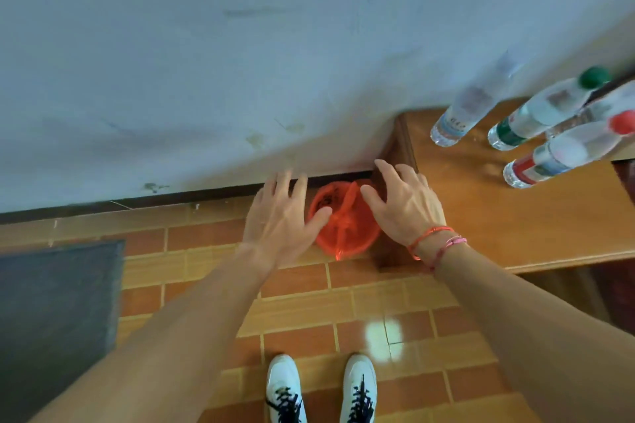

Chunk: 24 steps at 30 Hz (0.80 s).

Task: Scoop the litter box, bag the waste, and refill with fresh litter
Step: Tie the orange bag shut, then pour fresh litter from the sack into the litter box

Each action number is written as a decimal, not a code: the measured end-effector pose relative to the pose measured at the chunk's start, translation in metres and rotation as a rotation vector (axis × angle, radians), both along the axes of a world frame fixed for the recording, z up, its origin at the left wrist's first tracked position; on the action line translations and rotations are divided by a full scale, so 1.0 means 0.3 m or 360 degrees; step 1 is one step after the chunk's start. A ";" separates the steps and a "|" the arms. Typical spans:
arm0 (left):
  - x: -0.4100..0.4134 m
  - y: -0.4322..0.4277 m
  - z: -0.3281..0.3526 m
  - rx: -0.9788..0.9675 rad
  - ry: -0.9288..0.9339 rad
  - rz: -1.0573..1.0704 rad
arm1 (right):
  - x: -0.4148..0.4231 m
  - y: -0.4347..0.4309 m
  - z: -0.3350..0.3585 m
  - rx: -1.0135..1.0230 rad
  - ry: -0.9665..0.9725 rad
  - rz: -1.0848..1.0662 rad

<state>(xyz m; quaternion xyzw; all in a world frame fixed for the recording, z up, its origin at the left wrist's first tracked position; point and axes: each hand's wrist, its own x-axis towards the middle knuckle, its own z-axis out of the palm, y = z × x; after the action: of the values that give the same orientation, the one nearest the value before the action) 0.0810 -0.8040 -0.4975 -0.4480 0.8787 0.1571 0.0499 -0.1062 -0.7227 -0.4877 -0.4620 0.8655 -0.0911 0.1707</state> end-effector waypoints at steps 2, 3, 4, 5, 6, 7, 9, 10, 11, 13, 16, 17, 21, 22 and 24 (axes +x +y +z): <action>0.024 0.011 0.136 -0.0013 0.0016 0.0014 | 0.011 0.027 0.136 -0.0003 0.0081 0.0027; 0.035 0.017 0.206 -0.0019 0.0028 0.0021 | 0.016 0.043 0.201 -0.0003 0.0117 0.0043; 0.048 0.024 0.274 -0.0034 0.0040 0.0027 | 0.020 0.059 0.266 -0.0006 0.0145 0.0056; 0.061 0.030 0.343 -0.0060 0.0053 0.0029 | 0.022 0.074 0.332 -0.0010 0.0169 0.0067; 0.073 0.039 0.411 -0.0087 0.0064 0.0025 | 0.024 0.090 0.398 -0.0010 0.0185 0.0075; 0.087 0.051 0.476 -0.0109 0.0074 0.0025 | 0.028 0.107 0.463 -0.0008 0.0199 0.0081; 0.113 0.080 0.597 -0.0143 0.0118 0.0047 | 0.042 0.140 0.582 -0.0016 0.0227 0.0103; 0.122 0.099 0.654 -0.0158 0.0147 0.0059 | 0.052 0.158 0.638 -0.0022 0.0236 0.0113; 0.131 0.119 0.709 -0.0172 0.0175 0.0066 | 0.062 0.174 0.690 -0.0026 0.0243 0.0122; 0.147 0.157 0.802 -0.0199 0.0210 0.0064 | 0.076 0.204 0.782 -0.0050 0.0256 0.0116; 0.179 0.199 0.903 -0.0218 0.0186 0.0075 | 0.084 0.233 0.903 -0.0104 0.0258 0.0106; 0.192 0.210 0.927 -0.0227 0.0171 0.0086 | 0.087 0.239 0.938 -0.0094 0.0273 0.0124; 0.228 0.256 0.990 -0.0242 0.0139 0.0136 | 0.106 0.265 1.029 -0.0076 0.0298 0.0194; 0.228 0.263 1.003 -0.0241 0.0138 0.0143 | 0.105 0.268 1.044 -0.0077 0.0300 0.0204; 0.231 0.274 1.028 -0.0258 0.0125 0.0137 | 0.101 0.271 1.066 -0.0079 0.0316 0.0229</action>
<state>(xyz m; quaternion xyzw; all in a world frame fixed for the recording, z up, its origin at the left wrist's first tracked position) 0.1504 -0.7217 -0.1890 -0.4814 0.8697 0.1050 -0.0277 -0.0761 -0.6412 -0.1678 -0.5337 0.8403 -0.0539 0.0788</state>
